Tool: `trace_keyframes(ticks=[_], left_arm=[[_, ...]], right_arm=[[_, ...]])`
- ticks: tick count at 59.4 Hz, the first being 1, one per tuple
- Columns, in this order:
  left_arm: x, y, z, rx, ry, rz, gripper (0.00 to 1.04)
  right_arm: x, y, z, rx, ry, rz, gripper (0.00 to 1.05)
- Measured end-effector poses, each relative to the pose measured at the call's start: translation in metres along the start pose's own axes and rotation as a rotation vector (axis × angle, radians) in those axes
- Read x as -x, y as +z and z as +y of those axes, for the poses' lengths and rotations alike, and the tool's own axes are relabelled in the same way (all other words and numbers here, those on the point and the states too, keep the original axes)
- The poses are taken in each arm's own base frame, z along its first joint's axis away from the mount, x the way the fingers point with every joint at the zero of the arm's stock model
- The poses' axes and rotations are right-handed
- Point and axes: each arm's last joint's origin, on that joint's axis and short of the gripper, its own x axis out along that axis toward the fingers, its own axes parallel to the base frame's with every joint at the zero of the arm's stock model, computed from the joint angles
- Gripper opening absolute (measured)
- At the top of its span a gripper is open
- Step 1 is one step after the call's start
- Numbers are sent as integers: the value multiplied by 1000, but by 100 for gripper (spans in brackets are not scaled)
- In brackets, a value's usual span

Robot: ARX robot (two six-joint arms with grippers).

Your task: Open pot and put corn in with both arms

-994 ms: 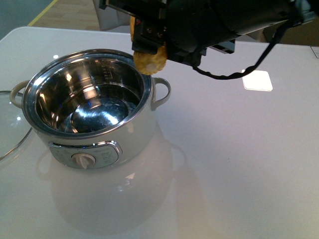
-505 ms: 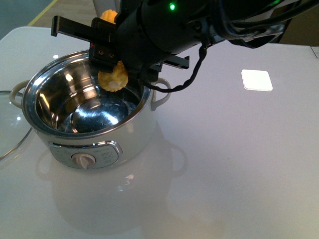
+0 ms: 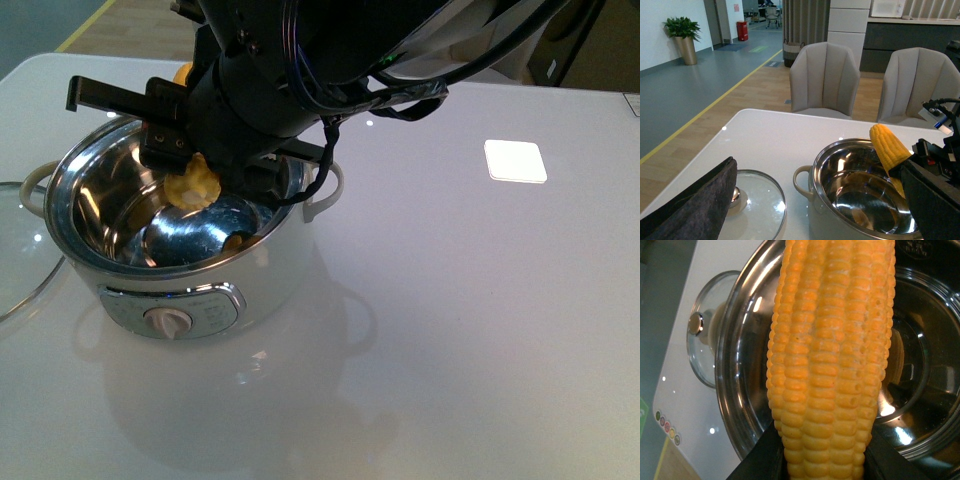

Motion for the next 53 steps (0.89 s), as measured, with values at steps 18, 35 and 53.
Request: trace_keyframes(ticks=[18, 35, 53], left_arm=[[0, 0, 0, 0, 0, 0, 98], [0, 0, 0, 0, 0, 0, 98], [0, 0, 0, 0, 0, 0, 98]], right_arm=[[-4, -4, -2, -2, -8, 16, 41], [-4, -6, 1, -1, -4, 19, 84], [3, -2, -8, -35, -20, -15, 96]])
